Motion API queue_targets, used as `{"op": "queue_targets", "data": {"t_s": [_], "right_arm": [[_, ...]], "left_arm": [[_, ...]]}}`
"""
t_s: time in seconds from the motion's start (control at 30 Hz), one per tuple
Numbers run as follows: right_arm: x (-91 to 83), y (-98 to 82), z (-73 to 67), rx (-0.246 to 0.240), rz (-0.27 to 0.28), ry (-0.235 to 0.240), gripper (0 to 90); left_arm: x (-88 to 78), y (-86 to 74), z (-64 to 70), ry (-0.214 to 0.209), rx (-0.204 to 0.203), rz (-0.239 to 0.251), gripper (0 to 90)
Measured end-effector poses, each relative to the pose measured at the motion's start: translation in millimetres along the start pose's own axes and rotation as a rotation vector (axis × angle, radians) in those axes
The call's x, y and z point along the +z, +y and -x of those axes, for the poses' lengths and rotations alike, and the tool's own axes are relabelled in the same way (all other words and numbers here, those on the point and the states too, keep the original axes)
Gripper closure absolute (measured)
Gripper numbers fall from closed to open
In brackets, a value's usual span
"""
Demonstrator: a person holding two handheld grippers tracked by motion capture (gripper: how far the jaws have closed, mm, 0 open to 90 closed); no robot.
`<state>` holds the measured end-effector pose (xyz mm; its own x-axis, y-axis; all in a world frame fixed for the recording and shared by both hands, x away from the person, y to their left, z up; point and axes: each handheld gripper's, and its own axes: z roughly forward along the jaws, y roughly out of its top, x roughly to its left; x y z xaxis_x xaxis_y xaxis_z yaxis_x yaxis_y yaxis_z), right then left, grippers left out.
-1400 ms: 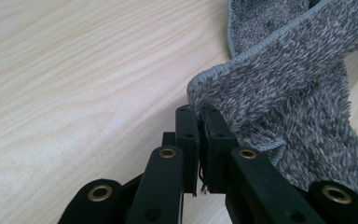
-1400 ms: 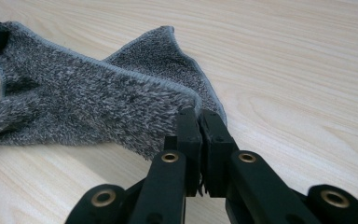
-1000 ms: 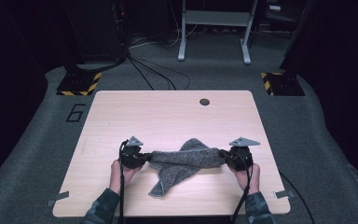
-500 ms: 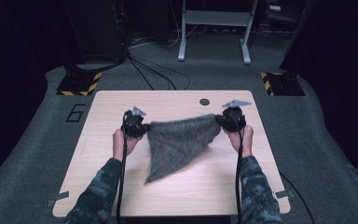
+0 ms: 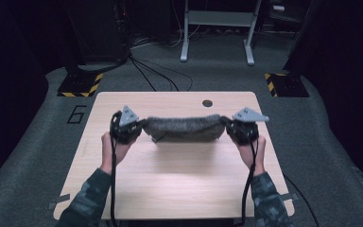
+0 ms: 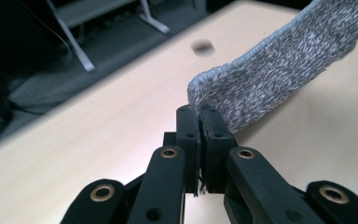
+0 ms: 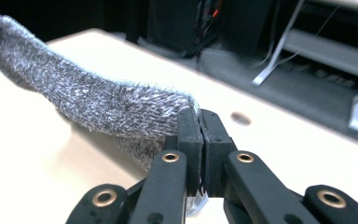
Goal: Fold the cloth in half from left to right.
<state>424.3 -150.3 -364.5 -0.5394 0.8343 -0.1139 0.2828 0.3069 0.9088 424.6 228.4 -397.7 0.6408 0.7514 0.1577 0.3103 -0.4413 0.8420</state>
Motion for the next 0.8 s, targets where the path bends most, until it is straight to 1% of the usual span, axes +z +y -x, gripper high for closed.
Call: {"op": "queue_targets", "data": {"t_s": [0.03, 0.07, 0.1, 0.17, 0.2, 0.23, 0.27, 0.3, 0.33, 0.37, 0.4, 0.43, 0.47, 0.5, 0.53, 0.57, 0.6, 0.63, 0.67, 0.7, 0.73, 0.77, 0.8], "right_arm": [[-1.8, -20.9, -8.0, -0.008, -0.029, 0.020, 88.5], [-2.8, -34.6, -13.5, -0.010, -0.049, 0.033, 88.5], [-3.3, -44.2, -17.5, -0.011, -0.069, 0.042, 88.4], [-5.6, -68.1, -26.5, -0.013, -0.104, 0.059, 88.1], [-8.1, -87.2, -34.2, -0.003, -0.148, 0.077, 87.7], [-8.1, -87.2, -34.2, -0.003, -0.148, 0.077, 87.7], [-10.8, -100.5, -38.1, 0.006, -0.167, 0.102, 87.0], [-10.8, -100.5, -38.1, 0.006, -0.167, 0.102, 87.0], [-12.6, -106.8, -40.4, 0.016, -0.181, 0.110, 86.4], [-15.8, -113.8, -42.8, 0.024, -0.185, 0.118, 85.2], [-21.0, -122.5, -44.8, 0.046, -0.203, 0.138, 77.6], [-21.0, -122.5, -44.8, 0.046, -0.203, 0.138, 77.6], [-24.4, -126.0, -44.0, 0.056, -0.208, 0.154, 73.1], [-27.5, -128.6, -42.7, 0.060, -0.216, 0.171, 69.7], [-30.0, -130.2, -41.2, 0.062, -0.215, 0.166, 66.6], [-33.2, -131.7, -38.1, 0.071, -0.209, 0.159, 63.9], [-37.6, -132.4, -29.2, 0.103, -0.210, 0.159, 59.4], [-38.1, -131.9, -25.4, 0.111, -0.204, 0.146, 55.5], [-37.6, -130.4, -21.5, 0.127, -0.208, 0.148, 53.1], [-37.6, -130.4, -21.5, 0.127, -0.208, 0.148, 53.1], [-36.5, -129.2, -19.3, 0.123, -0.216, 0.148, 51.2], [-33.6, -127.0, -18.6, 0.126, -0.211, 0.133, 49.8], [-31.1, -125.8, -18.0, 0.116, -0.208, 0.135, 49.0]], "left_arm": [[0.5, -12.7, 5.5, -0.021, -0.016, -0.007, 87.3], [0.9, -21.9, 9.4, -0.034, -0.022, -0.017, 87.3], [1.5, -33.6, 14.6, -0.045, -0.023, -0.030, 87.3], [2.7, -56.1, 24.9, -0.075, -0.046, -0.050, 87.1], [2.8, -76.5, 34.5, -0.103, -0.075, -0.070, 86.9], [2.8, -76.5, 34.5, -0.103, -0.075, -0.070, 86.7], [3.1, -91.3, 40.0, -0.121, -0.083, -0.099, 86.5], [3.1, -91.3, 40.0, -0.121, -0.083, -0.099, 86.0], [2.8, -100.5, 43.0, -0.136, -0.099, -0.108, 86.0], [1.3, -106.7, 44.7, -0.151, -0.111, -0.116, 85.6], [-2.3, -116.1, 47.4, -0.191, -0.134, -0.123, 82.3], [-2.3, -116.1, 47.4, -0.191, -0.134, -0.123, 80.3], [-5.3, -119.0, 48.1, -0.207, -0.137, -0.128, 80.3], [-7.8, -120.8, 49.2, -0.215, -0.153, -0.121, 77.1], [-11.8, -121.9, 48.7, -0.238, -0.161, -0.125, 72.5], [-16.4, -122.2, 48.7, -0.238, -0.159, -0.123, 68.2], [-19.2, -121.7, 48.7, -0.236, -0.163, -0.121, 57.0], [-23.4, -120.3, 47.4, -0.235, -0.171, -0.119, 51.5], [-27.9, -117.9, 45.1, -0.223, -0.178, -0.106, 47.1], [-30.4, -116.0, 43.7, -0.211, -0.182, -0.095, 47.1], [-33.4, -112.5, 40.5, -0.193, -0.189, -0.079, 42.8], [-34.3, -110.5, 38.1, -0.188, -0.189, -0.070, 42.1], [-34.1, -106.6, 34.9, -0.185, -0.186, -0.059, 41.9]]}}
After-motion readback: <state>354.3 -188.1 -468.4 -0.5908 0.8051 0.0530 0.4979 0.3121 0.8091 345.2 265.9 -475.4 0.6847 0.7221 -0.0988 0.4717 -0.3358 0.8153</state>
